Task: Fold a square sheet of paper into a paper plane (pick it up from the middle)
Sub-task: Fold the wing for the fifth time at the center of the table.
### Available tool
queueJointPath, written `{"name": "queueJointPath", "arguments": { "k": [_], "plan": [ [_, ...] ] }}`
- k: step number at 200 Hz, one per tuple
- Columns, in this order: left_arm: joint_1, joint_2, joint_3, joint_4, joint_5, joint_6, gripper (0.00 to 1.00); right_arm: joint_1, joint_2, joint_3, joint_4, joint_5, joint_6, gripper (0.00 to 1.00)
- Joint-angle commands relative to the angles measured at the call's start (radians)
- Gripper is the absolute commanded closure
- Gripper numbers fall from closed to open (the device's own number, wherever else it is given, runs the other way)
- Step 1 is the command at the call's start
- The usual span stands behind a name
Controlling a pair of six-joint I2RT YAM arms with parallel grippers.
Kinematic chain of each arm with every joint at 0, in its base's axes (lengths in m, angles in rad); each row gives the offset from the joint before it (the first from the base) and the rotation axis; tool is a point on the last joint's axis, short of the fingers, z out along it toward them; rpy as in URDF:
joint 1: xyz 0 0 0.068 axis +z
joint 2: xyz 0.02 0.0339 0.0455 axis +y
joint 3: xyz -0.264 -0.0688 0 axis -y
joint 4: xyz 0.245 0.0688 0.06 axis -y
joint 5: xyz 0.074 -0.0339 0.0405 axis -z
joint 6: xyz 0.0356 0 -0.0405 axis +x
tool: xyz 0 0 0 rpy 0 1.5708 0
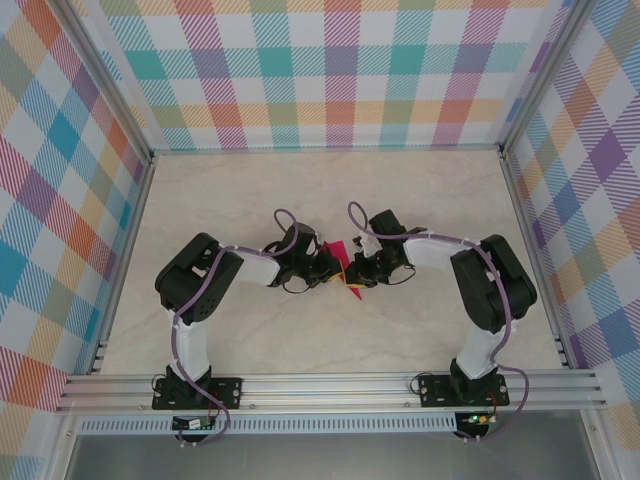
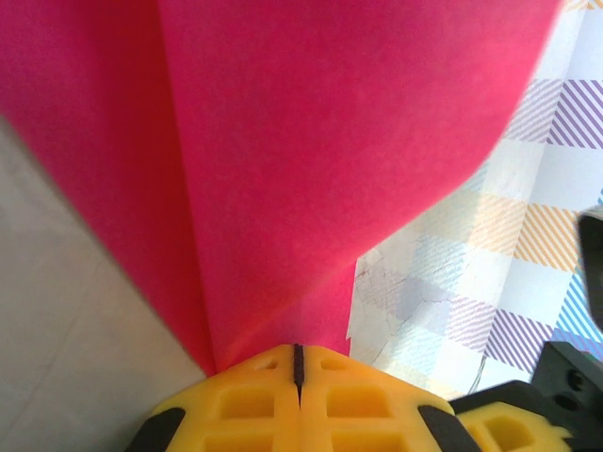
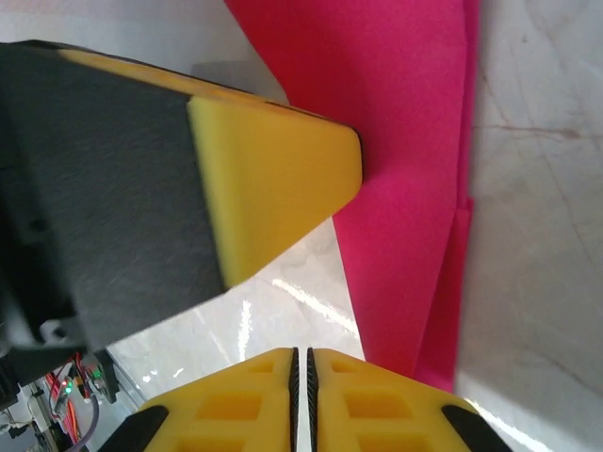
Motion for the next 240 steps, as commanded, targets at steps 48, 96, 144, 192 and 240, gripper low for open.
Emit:
{"name": "queueJointPath", "arguments": {
  "k": [48,96,144,192,240],
  "plan": [
    [-0.01,0.027,0.013,-0.137,-0.067,0.028,0.97,0.012,0.054,-0.004,-0.045,0.062,-0.018,0.88],
    [-0.01,0.031,0.034,-0.199,-0.088,0.037,0.97,0.011,0.066,-0.02,-0.066,0.09,-0.036,0.89],
    [-0.01,0.051,0.052,-0.247,-0.106,0.038,0.97,0.01,0.031,-0.016,-0.116,0.117,-0.059,0.88],
    [-0.01,0.06,0.071,-0.272,-0.1,0.042,0.97,0.023,-0.025,0.038,-0.152,0.055,-0.064,0.87],
    [-0.01,0.07,0.082,-0.29,-0.102,0.046,0.98,0.05,-0.015,0.041,-0.178,0.062,-0.07,0.87]
  ]
}}
